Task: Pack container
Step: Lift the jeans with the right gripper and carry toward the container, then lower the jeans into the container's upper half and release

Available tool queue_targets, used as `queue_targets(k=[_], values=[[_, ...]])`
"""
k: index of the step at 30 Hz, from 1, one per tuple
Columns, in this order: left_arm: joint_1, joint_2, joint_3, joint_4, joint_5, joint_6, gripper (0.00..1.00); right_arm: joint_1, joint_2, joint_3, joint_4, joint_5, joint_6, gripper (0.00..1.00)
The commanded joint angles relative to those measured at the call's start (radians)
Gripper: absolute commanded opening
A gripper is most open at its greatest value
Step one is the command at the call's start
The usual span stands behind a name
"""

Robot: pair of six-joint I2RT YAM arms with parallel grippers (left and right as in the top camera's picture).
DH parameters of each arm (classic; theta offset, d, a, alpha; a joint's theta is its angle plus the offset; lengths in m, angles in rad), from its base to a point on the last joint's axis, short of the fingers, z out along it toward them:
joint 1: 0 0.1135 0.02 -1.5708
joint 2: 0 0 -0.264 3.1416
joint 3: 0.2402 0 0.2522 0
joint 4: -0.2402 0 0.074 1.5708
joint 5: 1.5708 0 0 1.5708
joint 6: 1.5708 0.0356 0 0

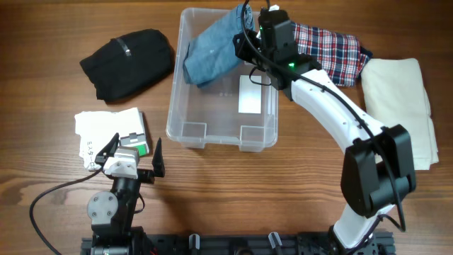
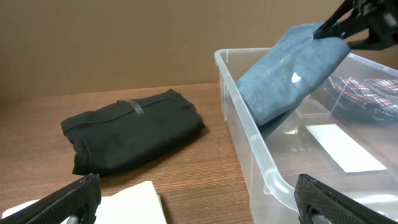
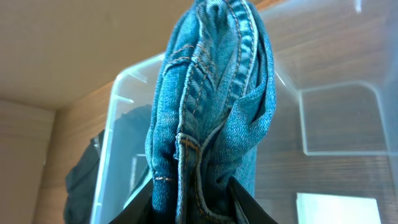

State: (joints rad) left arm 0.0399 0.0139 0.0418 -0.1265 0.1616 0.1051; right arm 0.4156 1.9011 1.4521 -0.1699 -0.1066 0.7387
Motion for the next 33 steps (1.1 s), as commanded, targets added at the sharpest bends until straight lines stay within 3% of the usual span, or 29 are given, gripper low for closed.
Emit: queue_targets(k=[1,3,5,7,10,11,16,27,30,33], values=[[-0.005,-0.005,-0.008,0.004,-0.006,0.019,1.00,0.003,0.024,0.031,0.019,0.001,-0.006,0.04],[-0.005,-0.005,-0.008,0.004,-0.006,0.019,1.00,0.003,0.023,0.032,0.017,-0.001,-0.018,0.08],[-0.005,-0.005,-0.008,0.004,-0.006,0.019,1.00,0.003,0.023,0.032,0.010,-0.010,-0.048,0.41],[-0.005,-0.005,-0.008,0.004,-0.006,0.019,1.00,0.003,0.023,0.032,-0.011,-0.015,-0.092,0.64],[-0.005,-0.005,-0.008,0.004,-0.006,0.019,1.00,0.002,0.010,0.033,-0.027,-0.019,-0.177,0.86],[-0.005,-0.005,-0.008,0.004,-0.006,0.019,1.00,0.002,0.001,0.034,-0.029,-0.010,-0.200,0.88],[-0.005,-0.005,-0.008,0.004,-0.006,0.019,1.00,0.002,-0.052,0.035,-0.044,0.071,-0.305,0.91],[-0.005,-0.005,-0.008,0.004,-0.006,0.019,1.00,0.029,-0.159,0.035,-0.187,0.295,-0.586,0.84],[-0.005,-0.005,-0.008,0.004,-0.006,0.019,1.00,0.029,-0.163,0.036,-0.273,0.395,-0.534,0.85],[-0.005,-0.005,-0.008,0.004,-0.006,0.019,1.00,-0.034,-0.183,0.036,-0.383,0.313,-0.399,0.87]])
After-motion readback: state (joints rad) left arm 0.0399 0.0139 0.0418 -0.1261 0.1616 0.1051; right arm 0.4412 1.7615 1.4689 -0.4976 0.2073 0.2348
